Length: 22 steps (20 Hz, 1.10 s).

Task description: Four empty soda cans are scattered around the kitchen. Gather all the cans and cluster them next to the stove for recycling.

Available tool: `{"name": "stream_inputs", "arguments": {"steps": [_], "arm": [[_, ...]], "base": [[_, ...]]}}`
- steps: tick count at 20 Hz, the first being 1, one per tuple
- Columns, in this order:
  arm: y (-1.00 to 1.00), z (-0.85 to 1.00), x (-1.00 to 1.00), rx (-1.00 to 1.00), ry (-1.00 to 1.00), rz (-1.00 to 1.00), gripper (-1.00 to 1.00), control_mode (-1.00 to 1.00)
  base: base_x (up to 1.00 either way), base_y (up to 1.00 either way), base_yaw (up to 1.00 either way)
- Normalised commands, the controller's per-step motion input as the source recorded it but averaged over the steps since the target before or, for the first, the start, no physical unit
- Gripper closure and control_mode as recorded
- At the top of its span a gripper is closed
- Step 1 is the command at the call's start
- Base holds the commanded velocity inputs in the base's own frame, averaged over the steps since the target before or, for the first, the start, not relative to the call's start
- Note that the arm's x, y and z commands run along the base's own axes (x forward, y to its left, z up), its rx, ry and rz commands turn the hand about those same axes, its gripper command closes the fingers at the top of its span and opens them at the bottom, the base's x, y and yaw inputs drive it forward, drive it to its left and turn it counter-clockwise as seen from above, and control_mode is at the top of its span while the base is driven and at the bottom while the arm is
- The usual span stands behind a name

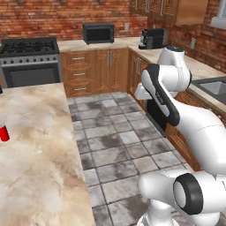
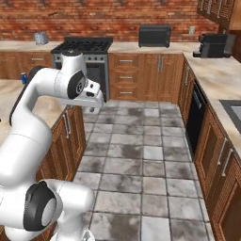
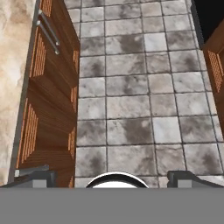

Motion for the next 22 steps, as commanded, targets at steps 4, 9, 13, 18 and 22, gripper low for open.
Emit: {"name": "stream_inputs", "arguments": {"steps": [4, 9, 13, 18, 22], "arm": [[0.0, 0.0, 0.0, 0.0, 0.0, 0.0, -1.0, 1.0], [0.0, 0.0, 0.0, 0.0, 0.0, 0.0, -1.0, 1.0], [0.0, 0.0, 0.0, 0.0, 0.0, 0.0, -1.0, 1.0], [0.0, 0.0, 0.0, 0.0, 0.0, 0.0, -1.0, 1.0], [0.0, 0.0, 0.0, 0.0, 0.0, 0.0, -1.0, 1.0]], "base": [[-0.18, 0.01, 0.33], [-0.04, 0.0, 0.33], [0.0, -0.03, 0.3], [0.0, -0.09, 0.28], [0.2, -0.09, 0.3]]}}
